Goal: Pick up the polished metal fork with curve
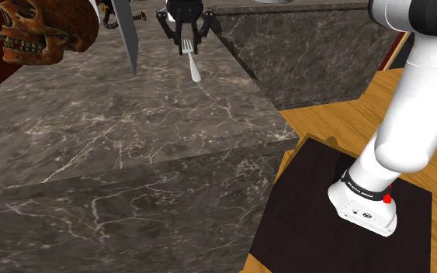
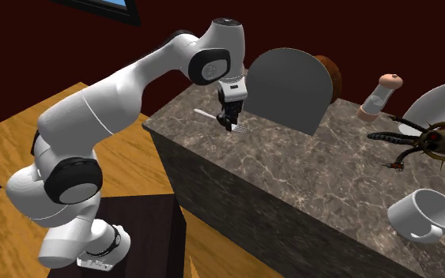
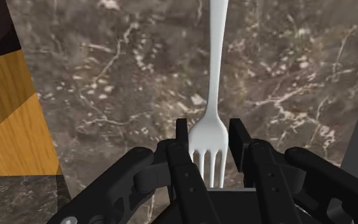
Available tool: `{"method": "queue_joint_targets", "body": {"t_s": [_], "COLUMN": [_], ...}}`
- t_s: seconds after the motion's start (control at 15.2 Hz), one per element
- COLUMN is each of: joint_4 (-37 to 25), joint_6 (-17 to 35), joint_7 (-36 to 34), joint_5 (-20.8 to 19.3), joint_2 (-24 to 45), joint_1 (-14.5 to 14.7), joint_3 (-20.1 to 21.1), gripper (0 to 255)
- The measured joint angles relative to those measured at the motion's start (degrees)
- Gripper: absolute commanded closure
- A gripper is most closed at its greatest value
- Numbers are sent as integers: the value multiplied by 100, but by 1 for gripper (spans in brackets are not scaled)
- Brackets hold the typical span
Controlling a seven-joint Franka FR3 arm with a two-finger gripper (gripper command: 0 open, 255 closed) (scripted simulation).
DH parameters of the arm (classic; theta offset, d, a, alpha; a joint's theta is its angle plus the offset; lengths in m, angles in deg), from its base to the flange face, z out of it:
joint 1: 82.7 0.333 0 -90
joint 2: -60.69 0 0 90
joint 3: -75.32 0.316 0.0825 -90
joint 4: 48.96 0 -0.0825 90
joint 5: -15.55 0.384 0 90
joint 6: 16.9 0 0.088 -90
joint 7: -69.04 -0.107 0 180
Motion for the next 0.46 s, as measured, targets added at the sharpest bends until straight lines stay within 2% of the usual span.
{"method": "queue_joint_targets", "body": {"t_s": [0.46], "joint_4": [-1099], "joint_6": [-739], "joint_7": [-61], "joint_5": [-278], "joint_2": [420], "joint_1": [282], "joint_3": [30], "gripper": [255]}}
